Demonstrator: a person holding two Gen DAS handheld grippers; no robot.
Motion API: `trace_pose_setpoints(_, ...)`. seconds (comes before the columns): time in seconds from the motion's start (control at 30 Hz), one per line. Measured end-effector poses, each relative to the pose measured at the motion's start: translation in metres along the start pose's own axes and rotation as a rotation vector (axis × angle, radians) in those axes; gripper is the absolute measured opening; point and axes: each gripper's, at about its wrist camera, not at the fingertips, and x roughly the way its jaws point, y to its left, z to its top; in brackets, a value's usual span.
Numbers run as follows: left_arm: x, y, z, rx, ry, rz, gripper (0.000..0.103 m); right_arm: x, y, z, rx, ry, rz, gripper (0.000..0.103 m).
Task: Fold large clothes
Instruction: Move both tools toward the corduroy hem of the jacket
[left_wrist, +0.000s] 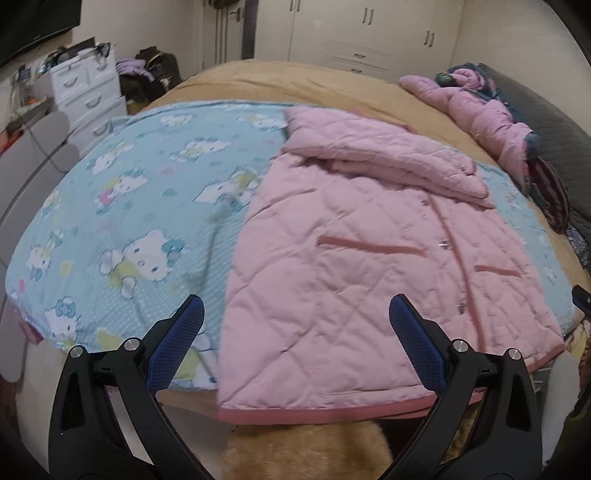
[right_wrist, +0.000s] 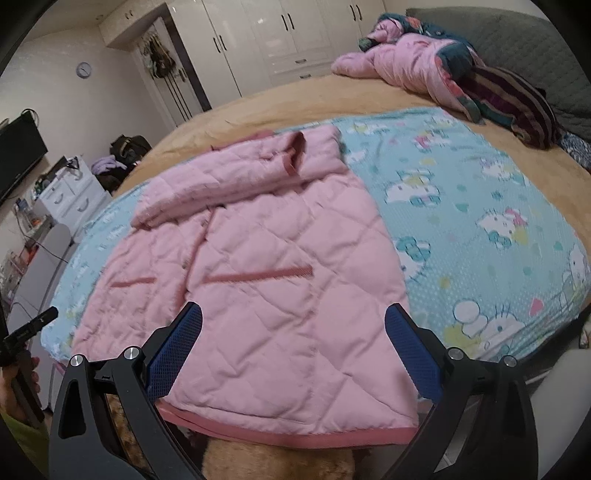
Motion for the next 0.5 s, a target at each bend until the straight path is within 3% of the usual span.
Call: trace_pose_setpoints(0.5, 0.023, 0.038, -0.023, -0.032, 0.084, 0.052, 0.094, 0.02, -0.039, -0.026, 0.029, 0.08, -0.038, 0.099)
